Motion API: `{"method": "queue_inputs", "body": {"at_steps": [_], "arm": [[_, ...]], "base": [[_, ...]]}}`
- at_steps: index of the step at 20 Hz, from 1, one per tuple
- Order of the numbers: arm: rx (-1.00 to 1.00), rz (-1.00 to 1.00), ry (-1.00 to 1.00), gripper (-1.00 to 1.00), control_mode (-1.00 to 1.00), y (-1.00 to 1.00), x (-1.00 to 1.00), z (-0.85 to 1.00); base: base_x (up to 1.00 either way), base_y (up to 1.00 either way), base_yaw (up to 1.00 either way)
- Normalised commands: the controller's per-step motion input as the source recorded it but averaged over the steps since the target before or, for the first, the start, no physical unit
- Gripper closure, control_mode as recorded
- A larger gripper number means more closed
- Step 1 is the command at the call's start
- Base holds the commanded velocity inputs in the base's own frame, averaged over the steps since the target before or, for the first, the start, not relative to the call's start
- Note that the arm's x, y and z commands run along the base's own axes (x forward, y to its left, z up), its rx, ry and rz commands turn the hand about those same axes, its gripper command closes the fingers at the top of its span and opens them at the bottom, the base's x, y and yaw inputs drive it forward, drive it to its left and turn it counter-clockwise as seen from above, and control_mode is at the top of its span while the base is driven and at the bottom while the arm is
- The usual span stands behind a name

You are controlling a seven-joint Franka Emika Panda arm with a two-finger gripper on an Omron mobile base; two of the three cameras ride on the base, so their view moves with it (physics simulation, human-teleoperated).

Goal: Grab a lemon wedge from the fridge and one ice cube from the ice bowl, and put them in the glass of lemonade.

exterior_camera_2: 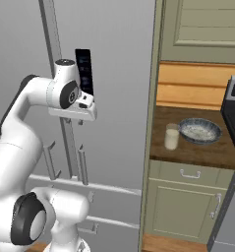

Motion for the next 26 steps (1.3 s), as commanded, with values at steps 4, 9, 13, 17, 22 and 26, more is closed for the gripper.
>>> {"method": "queue_inputs", "body": {"at_steps": [4,9,13,17,22,26], "arm": [[0.0,0.0,0.01,-1.0,-1.0,0.0,0.0,0.0],[0.01,0.0,0.0,-1.0,-1.0,-0.17,-0.67,-0.05],[0.0,-0.01,-0.01,-1.0,-1.0,-0.13,-0.98,-0.32],[0.0,0.0,0.0,-1.0,-1.0,-0.03,-0.75,-0.55],[0.0,0.0,-0.01,-1.0,1.0,0.0,-0.3,-0.07],[0.0,0.0,0.0,-1.0,1.0,0.0,0.0,0.0]], "base": [[0.0,0.0,0.0],[0.0,0.0,0.0],[0.0,0.0,0.0],[0.0,0.0,0.0],[-0.08,-0.15,-0.01],[-0.11,-1.0,-0.08]]}}
